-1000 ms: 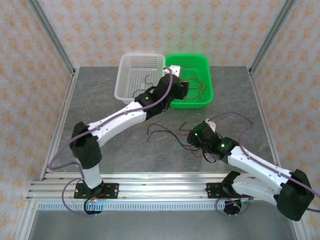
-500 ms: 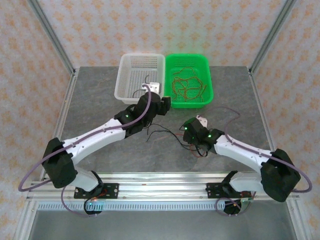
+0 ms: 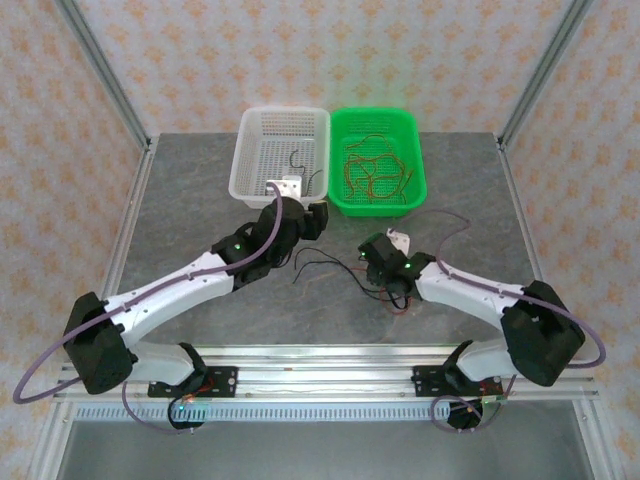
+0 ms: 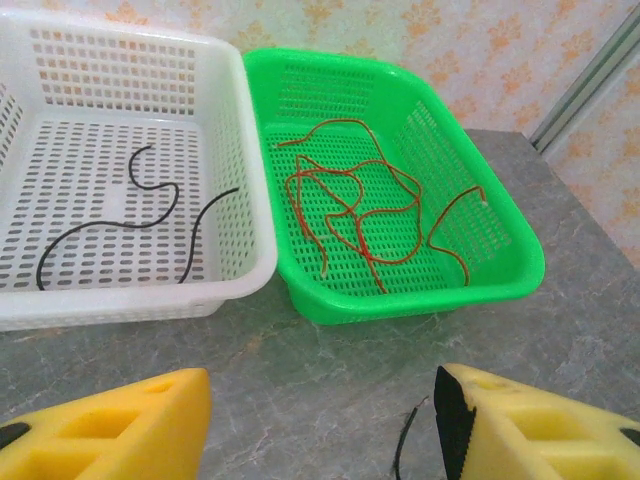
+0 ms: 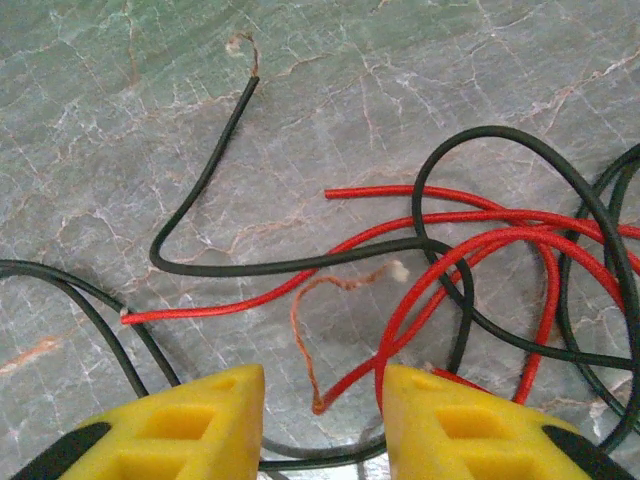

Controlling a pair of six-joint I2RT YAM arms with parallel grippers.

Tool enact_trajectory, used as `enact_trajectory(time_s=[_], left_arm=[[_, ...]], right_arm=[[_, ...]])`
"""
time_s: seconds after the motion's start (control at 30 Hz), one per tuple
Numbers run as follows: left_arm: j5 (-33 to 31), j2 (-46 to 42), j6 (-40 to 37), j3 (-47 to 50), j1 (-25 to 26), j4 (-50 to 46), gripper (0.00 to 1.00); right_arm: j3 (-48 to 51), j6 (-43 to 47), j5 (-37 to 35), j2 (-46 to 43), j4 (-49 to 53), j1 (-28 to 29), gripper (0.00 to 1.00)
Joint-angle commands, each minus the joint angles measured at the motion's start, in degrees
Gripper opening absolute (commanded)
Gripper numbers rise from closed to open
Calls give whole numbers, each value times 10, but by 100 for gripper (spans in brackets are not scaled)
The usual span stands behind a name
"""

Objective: Untangle the cables

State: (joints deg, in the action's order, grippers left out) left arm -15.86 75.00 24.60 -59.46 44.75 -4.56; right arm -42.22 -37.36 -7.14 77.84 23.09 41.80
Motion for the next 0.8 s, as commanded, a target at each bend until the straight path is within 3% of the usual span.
enact_trajectory(time_s=[0.0, 0.2, 0.37, 0.77], left_arm=[[-28, -23, 6, 9, 1, 10, 62], [-36, -36, 4, 17, 2, 6, 62], [-35, -43, 3, 21, 1, 6, 62], [2, -77, -3, 69, 4, 42, 62]], right_arm=[[-19, 4, -27, 15, -4, -3, 35], [-26, 5, -24, 33, -9, -3, 26], [-36, 5, -23, 34, -6, -3, 0], [-67, 24, 24, -86, 4, 0, 0]])
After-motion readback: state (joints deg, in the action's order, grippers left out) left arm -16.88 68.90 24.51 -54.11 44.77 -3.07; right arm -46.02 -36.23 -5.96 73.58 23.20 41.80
